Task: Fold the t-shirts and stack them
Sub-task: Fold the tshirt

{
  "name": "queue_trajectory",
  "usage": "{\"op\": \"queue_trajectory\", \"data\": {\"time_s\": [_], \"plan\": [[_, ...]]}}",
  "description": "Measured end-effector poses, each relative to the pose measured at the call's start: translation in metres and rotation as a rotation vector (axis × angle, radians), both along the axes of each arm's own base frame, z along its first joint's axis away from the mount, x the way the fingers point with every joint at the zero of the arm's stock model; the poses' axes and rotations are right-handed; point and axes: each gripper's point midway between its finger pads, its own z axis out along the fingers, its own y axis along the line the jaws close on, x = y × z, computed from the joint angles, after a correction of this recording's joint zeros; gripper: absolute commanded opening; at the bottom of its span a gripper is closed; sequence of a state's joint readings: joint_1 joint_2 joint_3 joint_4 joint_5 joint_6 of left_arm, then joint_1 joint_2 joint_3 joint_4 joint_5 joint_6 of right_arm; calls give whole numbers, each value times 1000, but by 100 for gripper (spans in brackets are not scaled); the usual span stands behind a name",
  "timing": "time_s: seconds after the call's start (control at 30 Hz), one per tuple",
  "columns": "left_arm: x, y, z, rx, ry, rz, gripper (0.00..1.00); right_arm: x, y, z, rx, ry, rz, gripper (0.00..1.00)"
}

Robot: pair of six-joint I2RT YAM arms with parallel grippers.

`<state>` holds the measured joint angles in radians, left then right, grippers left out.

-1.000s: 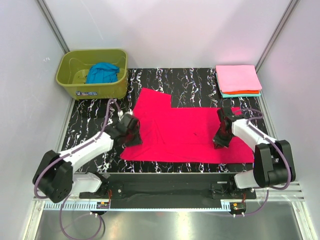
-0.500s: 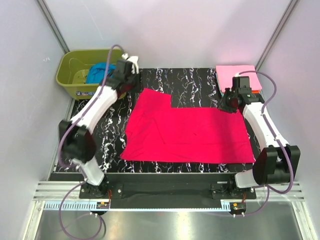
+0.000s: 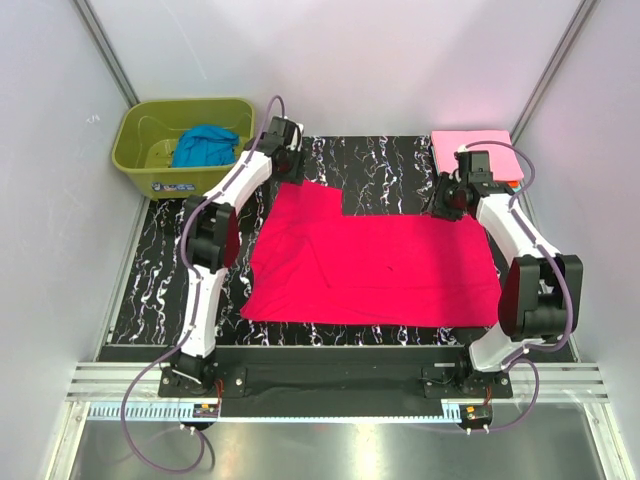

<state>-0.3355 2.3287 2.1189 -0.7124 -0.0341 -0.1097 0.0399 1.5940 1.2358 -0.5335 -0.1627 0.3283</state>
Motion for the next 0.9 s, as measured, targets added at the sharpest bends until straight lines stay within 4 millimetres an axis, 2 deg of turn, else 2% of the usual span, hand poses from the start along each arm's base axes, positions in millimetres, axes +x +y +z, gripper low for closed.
{"op": "queue_trajectory", "data": {"time_s": [0.2,0.37,0.47,0.57,0.7,0.9], "plan": [[22,13,-39,5,37,30,57,14,3,-10,32,-5,-5,38],[33,32,-62,-37,75,55,55,18,-4,-16,29,1,-22,37],[43,44,-58,-89,63,68,52,20,-8,-27,20,22,-36,36],[44,44,-60,-151,78,49,49,21,-16,-36,39,45,-50,40],[44,31,-59,-212,85,3,47,26,-46,-40,79,55,-106,43],[42,19,-58,-273,96,-35,41,46,-105,-34,146,26,-198,47]]}}
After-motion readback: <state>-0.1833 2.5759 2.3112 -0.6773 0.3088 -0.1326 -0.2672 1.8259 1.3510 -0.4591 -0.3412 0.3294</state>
